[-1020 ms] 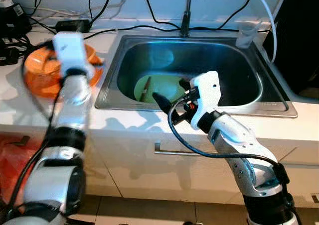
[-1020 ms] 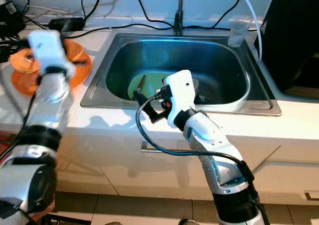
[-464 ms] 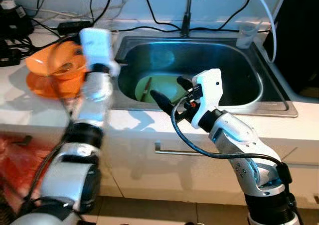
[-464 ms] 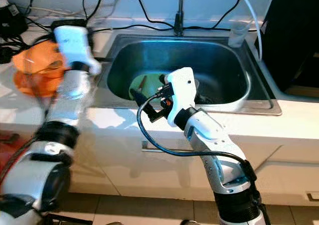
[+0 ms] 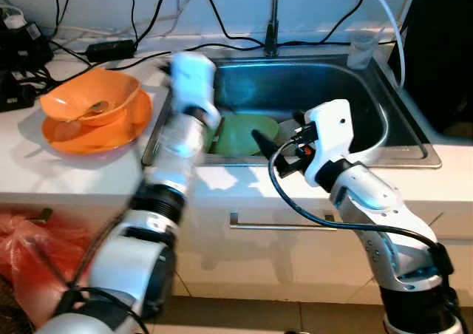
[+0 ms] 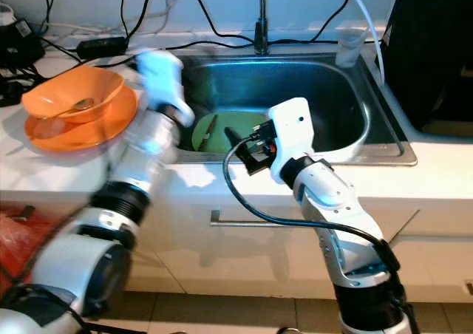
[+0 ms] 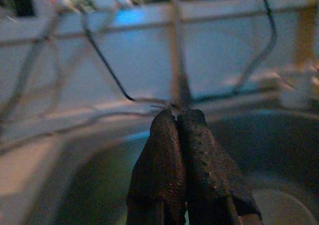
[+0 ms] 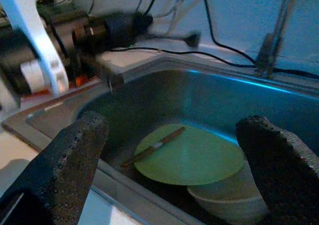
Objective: Kitchen organization
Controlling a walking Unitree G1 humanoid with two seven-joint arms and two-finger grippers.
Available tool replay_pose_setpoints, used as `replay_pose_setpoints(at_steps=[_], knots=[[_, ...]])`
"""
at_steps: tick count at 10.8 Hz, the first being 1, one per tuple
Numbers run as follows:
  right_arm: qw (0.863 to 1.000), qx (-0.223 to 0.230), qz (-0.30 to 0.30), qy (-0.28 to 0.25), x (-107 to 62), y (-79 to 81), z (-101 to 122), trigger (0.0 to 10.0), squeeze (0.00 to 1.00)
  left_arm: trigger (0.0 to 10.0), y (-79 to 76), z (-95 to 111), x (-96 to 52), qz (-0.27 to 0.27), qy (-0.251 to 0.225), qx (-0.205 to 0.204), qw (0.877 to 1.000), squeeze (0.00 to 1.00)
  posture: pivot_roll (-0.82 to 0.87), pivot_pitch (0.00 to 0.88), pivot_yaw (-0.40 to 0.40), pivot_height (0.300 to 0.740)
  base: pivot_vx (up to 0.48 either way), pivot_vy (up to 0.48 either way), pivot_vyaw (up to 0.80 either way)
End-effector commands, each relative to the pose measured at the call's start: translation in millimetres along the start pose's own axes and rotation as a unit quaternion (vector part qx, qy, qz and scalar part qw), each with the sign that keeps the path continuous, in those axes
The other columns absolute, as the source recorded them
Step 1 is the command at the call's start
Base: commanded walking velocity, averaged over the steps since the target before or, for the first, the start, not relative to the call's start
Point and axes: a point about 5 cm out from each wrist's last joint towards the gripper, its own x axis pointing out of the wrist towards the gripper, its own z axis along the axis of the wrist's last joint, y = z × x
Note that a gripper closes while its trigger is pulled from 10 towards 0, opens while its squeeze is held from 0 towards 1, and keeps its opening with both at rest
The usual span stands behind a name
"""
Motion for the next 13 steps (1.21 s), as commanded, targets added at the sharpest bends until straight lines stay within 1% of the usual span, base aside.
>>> replay_pose_setpoints(at_steps=[1,3,4,5,6,7,8,9,10,11,13], knots=[[1.000,-0.007,-0.015,0.002,-4.5,-2.7,2,10.0,0.00,0.0,-3.6,-2,1.1,-0.010,0.011,-0.005,1.000,0.00,-0.16,0.000,0.124,0.740,0.000,0.000,0.00],[0.999,-0.015,-0.035,0.017,-14.3,-8.1,2,10.0,0.00,0.2,-18.2,-17,-0.8,-0.021,0.052,-0.032,0.998,0.00,-0.20,0.000,0.125,0.740,0.000,0.000,0.00],[0.999,-0.022,-0.042,0.027,-16.4,-10.2,1,10.0,0.00,0.3,-21.3,-22,-1.2,-0.022,0.070,-0.037,0.997,0.00,-0.20,0.000,0.123,0.740,0.000,0.000,0.00],[0.996,-0.047,-0.060,0.048,-17.9,-16.1,1,10.0,0.00,1.3,-25.9,-31,-2.4,-0.027,0.104,-0.034,0.994,0.00,-0.21,0.000,0.121,0.740,0.000,0.000,0.00],[0.995,-0.047,-0.066,0.052,-17.4,-18.1,0,10.0,0.00,3.6,-27.1,-33,-3.6,-0.026,0.110,-0.043,0.993,0.00,-0.21,0.000,0.124,0.740,0.000,0.000,0.00],[0.995,-0.046,-0.070,0.056,-17.4,-19.2,-1,10.0,0.00,4.4,-27.7,-36,-4.7,-0.026,0.117,-0.041,0.992,0.00,-0.22,0.000,0.128,0.740,0.000,0.000,0.00],[0.993,-0.043,-0.083,0.071,-20.6,-21.1,-4,10.0,0.00,10.0,-28.9,-44,-7.8,-0.027,0.144,-0.037,0.988,0.00,-0.24,0.000,0.132,0.740,0.000,0.000,0.00],[0.992,-0.040,-0.085,0.080,-23.0,-20.7,-6,10.0,0.00,10.0,-29.9,-48,-9.2,-0.026,0.161,-0.040,0.986,0.17,-0.24,0.000,0.130,0.740,0.000,0.000,0.00],[0.991,-0.041,-0.084,0.095,-26.1,-19.9,-10,10.0,0.00,10.0,-32.2,-54,-11.5,-0.027,0.183,-0.039,0.982,0.18,-0.24,0.000,0.127,0.740,0.000,0.000,0.00],[0.990,-0.039,-0.082,0.105,-27.0,-19.6,-11,10.0,0.00,10.0,-34.6,-56,-12.7,-0.030,0.191,-0.041,0.980,0.15,-0.25,0.000,0.121,0.740,0.000,0.000,0.00],[0.988,-0.033,-0.076,0.131,-29.4,-19.6,-16,10.0,0.00,10.0,-37.1,-59,-14.6,-0.032,0.201,-0.043,0.978,0.17,-0.25,0.000,0.118,0.740,0.000,0.000,0.00]])
